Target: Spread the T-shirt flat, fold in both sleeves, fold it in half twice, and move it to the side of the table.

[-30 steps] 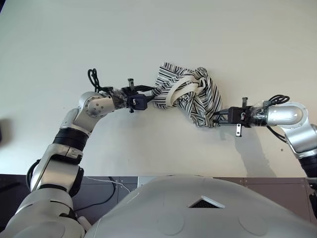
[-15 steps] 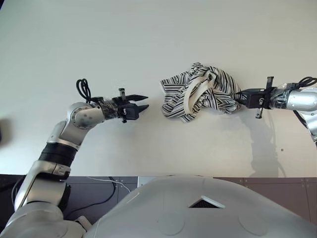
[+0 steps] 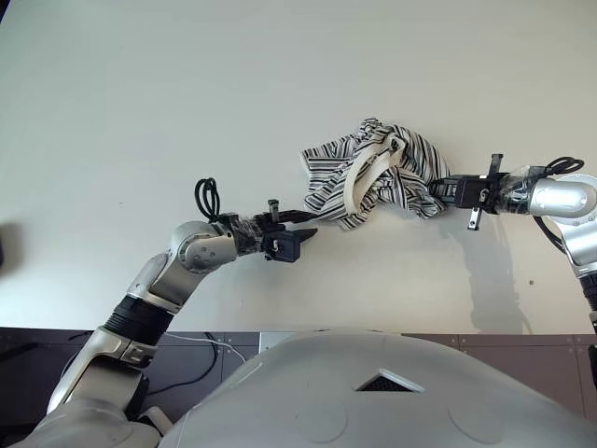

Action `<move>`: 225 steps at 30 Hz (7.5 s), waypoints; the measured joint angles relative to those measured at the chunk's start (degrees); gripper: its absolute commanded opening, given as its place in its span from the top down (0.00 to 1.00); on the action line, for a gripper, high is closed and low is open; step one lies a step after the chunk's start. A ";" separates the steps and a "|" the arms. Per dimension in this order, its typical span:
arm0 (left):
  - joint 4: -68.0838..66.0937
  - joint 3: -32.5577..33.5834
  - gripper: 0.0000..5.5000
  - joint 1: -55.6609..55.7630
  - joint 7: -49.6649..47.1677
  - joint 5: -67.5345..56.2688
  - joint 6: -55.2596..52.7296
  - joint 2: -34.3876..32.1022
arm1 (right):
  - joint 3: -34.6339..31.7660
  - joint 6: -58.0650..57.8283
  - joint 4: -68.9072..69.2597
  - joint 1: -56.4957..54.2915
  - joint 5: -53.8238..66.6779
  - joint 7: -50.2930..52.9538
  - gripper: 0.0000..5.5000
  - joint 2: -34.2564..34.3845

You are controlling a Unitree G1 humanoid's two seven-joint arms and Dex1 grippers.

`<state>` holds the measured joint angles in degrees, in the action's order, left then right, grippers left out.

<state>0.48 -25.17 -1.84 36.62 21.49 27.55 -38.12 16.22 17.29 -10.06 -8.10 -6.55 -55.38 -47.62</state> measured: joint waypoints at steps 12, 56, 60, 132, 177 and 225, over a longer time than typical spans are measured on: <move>-6.41 0.15 0.80 3.45 -6.36 4.05 1.66 1.62 | 0.00 -0.95 1.69 0.85 0.06 -0.21 0.80 0.38; 14.13 24.13 0.98 12.02 10.90 -59.74 -42.35 -1.01 | -1.83 -6.64 8.28 10.03 3.25 6.37 0.80 7.82; 12.02 28.00 0.98 16.08 7.80 -63.95 -50.19 -0.03 | -1.51 -0.63 3.66 8.64 -0.12 9.13 0.80 6.30; 9.72 20.37 0.98 8.37 9.03 -39.06 -45.38 4.33 | 0.80 -6.31 13.13 8.58 -5.46 14.23 0.98 11.20; -77.54 21.77 0.98 91.79 -21.92 -6.85 -14.76 9.61 | -10.37 -4.43 -67.20 -81.36 -9.19 36.61 0.98 15.70; 23.85 23.22 0.98 -14.02 33.07 -41.15 -29.42 -9.73 | -21.07 -18.42 26.03 21.39 20.44 -20.30 0.98 -9.47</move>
<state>24.33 -1.96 -15.86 69.69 -19.66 -1.87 -47.85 -4.85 -1.13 15.96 13.29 13.88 -75.68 -57.08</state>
